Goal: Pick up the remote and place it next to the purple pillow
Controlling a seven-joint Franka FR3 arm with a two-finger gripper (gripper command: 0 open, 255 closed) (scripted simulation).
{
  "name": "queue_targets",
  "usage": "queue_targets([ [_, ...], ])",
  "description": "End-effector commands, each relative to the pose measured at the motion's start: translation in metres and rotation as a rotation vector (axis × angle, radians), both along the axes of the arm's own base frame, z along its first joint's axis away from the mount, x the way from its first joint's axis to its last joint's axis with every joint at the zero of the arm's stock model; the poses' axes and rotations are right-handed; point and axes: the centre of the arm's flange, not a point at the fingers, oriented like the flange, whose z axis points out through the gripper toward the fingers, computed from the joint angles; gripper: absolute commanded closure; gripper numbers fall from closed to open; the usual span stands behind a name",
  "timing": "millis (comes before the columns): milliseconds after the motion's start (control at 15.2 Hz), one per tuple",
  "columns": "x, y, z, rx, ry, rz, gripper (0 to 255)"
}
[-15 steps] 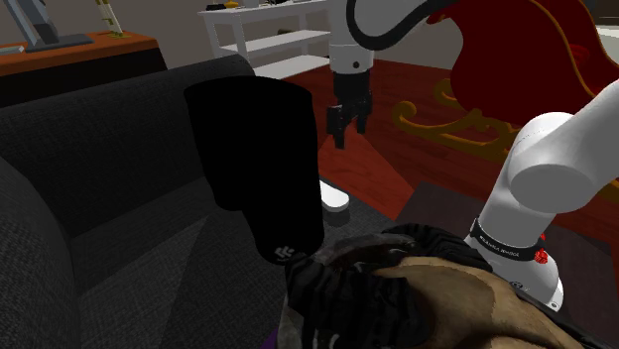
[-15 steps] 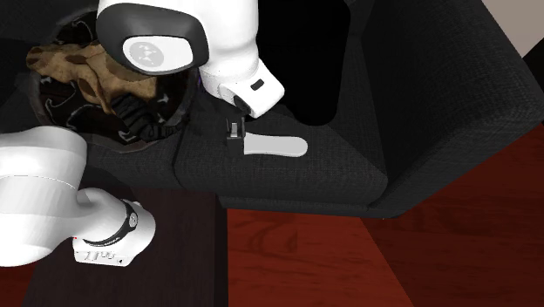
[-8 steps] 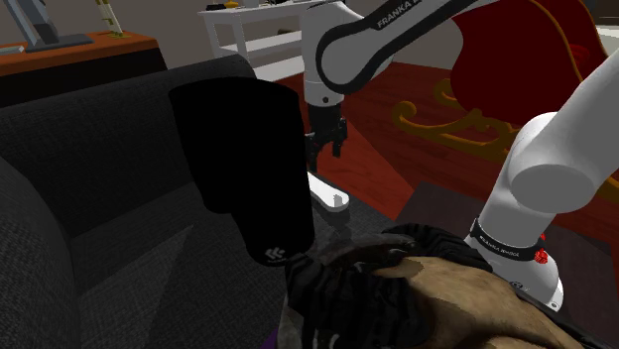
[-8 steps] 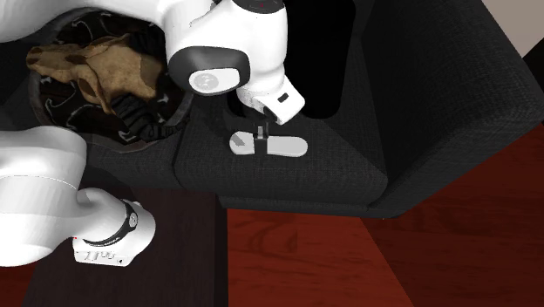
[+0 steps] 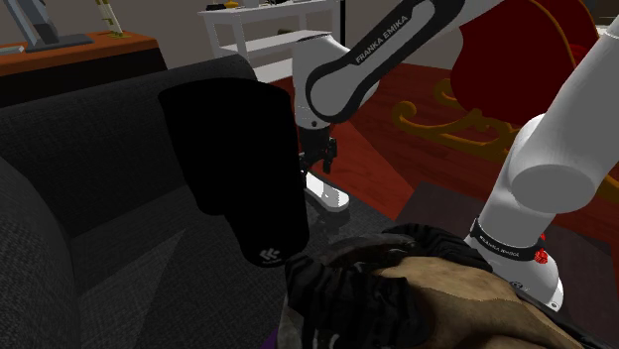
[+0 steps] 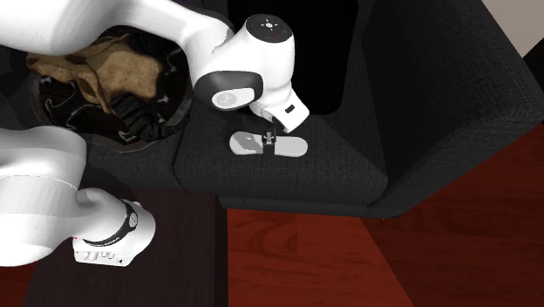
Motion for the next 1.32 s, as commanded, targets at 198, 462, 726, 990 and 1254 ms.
queue_targets([
  [198, -0.0001, 0.0016, -0.0195, 0.0, -0.001, 0.0, 0],
  [462, -0.0001, 0.0016, -0.0195, 0.0, -0.001, 0.0, 0],
  [726, -0.0001, 0.0015, -0.0194, 0.0, -0.001, 0.0, 255],
  [990, -0.0001, 0.0015, -0.0194, 0.0, -0.001, 0.0, 255],
  [1254, -0.0001, 0.0016, -0.0195, 0.0, -0.001, 0.0, 255],
])
